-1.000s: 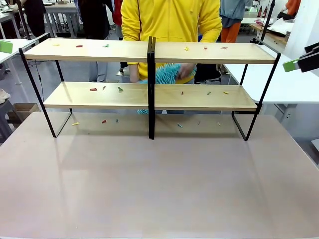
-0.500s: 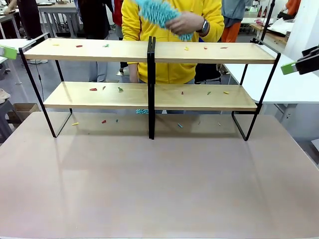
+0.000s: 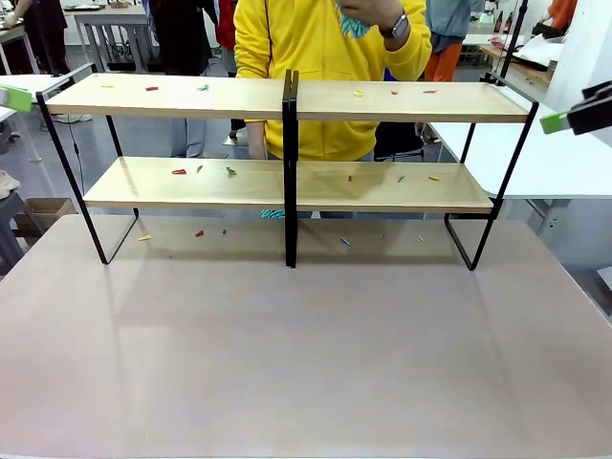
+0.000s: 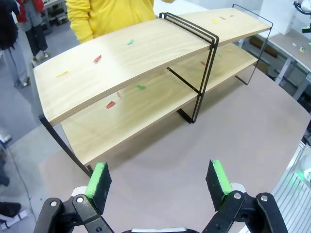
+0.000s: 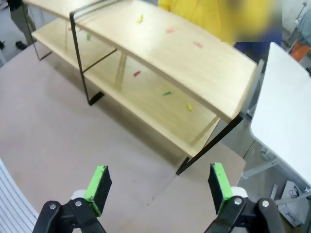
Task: Clean the shelves.
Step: Pick up the Duster when the human hands it over.
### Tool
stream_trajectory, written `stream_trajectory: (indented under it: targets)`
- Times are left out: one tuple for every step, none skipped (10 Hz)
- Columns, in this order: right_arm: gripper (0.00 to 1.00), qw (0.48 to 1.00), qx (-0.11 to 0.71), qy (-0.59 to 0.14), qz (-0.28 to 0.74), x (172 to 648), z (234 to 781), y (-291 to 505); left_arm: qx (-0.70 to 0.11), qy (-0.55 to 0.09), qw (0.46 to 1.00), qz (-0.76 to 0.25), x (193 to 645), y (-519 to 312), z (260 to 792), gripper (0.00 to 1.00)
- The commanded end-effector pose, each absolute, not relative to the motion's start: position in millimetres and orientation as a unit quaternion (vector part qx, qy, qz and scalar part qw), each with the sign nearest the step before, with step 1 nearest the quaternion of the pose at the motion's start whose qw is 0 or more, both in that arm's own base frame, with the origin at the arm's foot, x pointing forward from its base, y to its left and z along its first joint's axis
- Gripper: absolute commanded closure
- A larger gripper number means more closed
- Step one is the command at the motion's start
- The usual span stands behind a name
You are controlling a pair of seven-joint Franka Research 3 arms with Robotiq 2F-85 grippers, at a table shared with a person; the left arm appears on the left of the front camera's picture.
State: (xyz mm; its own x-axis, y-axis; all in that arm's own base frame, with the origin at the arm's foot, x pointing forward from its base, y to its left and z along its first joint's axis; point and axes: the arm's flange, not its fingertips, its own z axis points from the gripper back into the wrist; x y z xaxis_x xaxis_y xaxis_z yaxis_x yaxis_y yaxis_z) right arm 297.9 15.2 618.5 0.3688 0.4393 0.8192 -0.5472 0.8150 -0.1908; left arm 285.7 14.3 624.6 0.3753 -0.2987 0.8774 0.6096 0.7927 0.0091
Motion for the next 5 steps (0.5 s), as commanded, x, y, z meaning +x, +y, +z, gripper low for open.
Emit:
stream_trajectory:
  targets:
    - [0.0,0.806,0.059,-0.526,0.266,262.3,559.7,21.7,-0.166,-0.486,0.812,-0.278,286.4,14.4,624.4,0.0]
    - [0.0,0.812,0.063,-0.525,0.248,260.5,561.5,21.4,-0.166,-0.486,0.812,-0.278,286.4,14.4,624.4,0.0]
    - [0.0,0.827,0.074,-0.515,0.215,260.5,562.2,22.8,-0.166,-0.486,0.812,-0.278,286.4,14.4,624.4,0.0]
    - [0.0,0.84,0.083,-0.499,0.197,259.5,563.3,25.8,-0.166,-0.486,0.812,-0.278,286.4,14.4,624.4,0.0]
    - [0.0,0.839,0.09,-0.501,0.191,257.0,565.8,28.2,-0.166,-0.486,0.812,-0.278,286.4,14.4,624.4,0.0]
